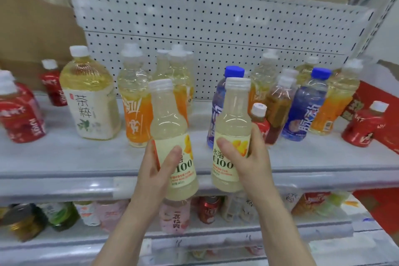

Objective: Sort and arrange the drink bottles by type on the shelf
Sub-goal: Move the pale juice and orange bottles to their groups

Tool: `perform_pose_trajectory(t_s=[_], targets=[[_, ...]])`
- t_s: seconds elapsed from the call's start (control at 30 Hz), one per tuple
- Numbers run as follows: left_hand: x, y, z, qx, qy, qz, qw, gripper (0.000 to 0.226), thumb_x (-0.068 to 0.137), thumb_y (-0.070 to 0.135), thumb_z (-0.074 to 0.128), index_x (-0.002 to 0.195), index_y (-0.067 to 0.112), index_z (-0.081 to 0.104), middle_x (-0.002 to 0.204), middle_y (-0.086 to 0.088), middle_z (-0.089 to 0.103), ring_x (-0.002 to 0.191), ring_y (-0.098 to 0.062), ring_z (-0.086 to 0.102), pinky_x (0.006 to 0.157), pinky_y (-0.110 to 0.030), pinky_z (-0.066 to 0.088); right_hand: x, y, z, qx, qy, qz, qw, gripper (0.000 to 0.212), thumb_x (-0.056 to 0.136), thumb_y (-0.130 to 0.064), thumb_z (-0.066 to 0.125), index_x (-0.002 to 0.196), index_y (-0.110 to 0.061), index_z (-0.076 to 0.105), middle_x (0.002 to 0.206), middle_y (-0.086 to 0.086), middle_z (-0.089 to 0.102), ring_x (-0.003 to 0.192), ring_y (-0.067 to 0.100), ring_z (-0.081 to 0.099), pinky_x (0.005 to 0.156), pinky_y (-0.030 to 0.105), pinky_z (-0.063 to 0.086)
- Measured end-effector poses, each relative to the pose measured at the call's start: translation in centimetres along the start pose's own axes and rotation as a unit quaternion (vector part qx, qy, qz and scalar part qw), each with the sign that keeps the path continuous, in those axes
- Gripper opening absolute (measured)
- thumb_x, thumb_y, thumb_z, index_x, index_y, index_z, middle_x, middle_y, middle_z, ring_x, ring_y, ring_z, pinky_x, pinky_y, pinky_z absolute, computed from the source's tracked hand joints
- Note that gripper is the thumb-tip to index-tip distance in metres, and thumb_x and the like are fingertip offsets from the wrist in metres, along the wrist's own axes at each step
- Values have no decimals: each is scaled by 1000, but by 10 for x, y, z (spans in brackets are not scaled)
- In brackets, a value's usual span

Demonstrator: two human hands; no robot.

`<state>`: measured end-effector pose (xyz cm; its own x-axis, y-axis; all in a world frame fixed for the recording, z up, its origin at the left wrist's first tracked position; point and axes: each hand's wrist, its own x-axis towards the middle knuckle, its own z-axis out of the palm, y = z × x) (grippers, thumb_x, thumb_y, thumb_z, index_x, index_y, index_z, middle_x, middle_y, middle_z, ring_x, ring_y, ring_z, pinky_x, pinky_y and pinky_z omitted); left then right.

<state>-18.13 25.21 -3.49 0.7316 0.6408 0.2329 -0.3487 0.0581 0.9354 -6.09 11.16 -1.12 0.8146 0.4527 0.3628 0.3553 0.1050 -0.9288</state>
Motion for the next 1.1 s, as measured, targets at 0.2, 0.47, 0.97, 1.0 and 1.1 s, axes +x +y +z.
perform_pose_trajectory(t_s=[0.2, 0.47, 0.97, 1.0, 1.1], targets=[[-33, 11, -27, 31, 130, 19, 991, 64, 65, 54, 70, 121, 25, 58, 112, -3, 73, 107, -25, 68, 86, -40, 53, 28, -13, 43, -69, -85, -75, 991, 46, 74, -50, 81, 113, -50, 56, 117, -15, 65, 109, 0, 61, 88, 26, 51], [-79, 27, -52, 38, 248, 48, 967, 91, 42, 79, 80, 118, 30, 62, 112, -3, 72, 102, -22, 70, 84, -40, 53, 54, 5, 90, -129, -109, -73, 983, 69, 83, -43, 81, 139, -33, 43, 127, -16, 63, 109, 10, 65, 97, 44, 55], [-46, 47, -106, 57, 180, 43, 981, 67, 64, 56, 69, 123, 26, 58, 112, -1, 72, 105, -22, 70, 90, -48, 54, 56, -14, 159, -256, -70, -73, 961, 76, 93, -42, 71, 155, -22, 33, 152, 4, 39, 135, 22, 46, 104, 33, 38], [-45, 47, -108, 57, 178, 41, 982, 69, 63, 56, 69, 123, 26, 57, 112, -1, 73, 104, -22, 70, 89, -48, 54, 58, -14, 165, -267, -62, -73, 959, 76, 93, -42, 71, 155, -21, 33, 151, 5, 39, 133, 23, 48, 103, 33, 39], [-41, 46, -114, 59, 167, 36, 984, 68, 62, 57, 69, 120, 25, 58, 110, -1, 73, 102, -21, 71, 84, -43, 55, 66, -11, 177, -290, -39, -61, 954, 76, 93, -42, 70, 156, -18, 33, 151, 8, 41, 133, 27, 50, 102, 35, 42]])
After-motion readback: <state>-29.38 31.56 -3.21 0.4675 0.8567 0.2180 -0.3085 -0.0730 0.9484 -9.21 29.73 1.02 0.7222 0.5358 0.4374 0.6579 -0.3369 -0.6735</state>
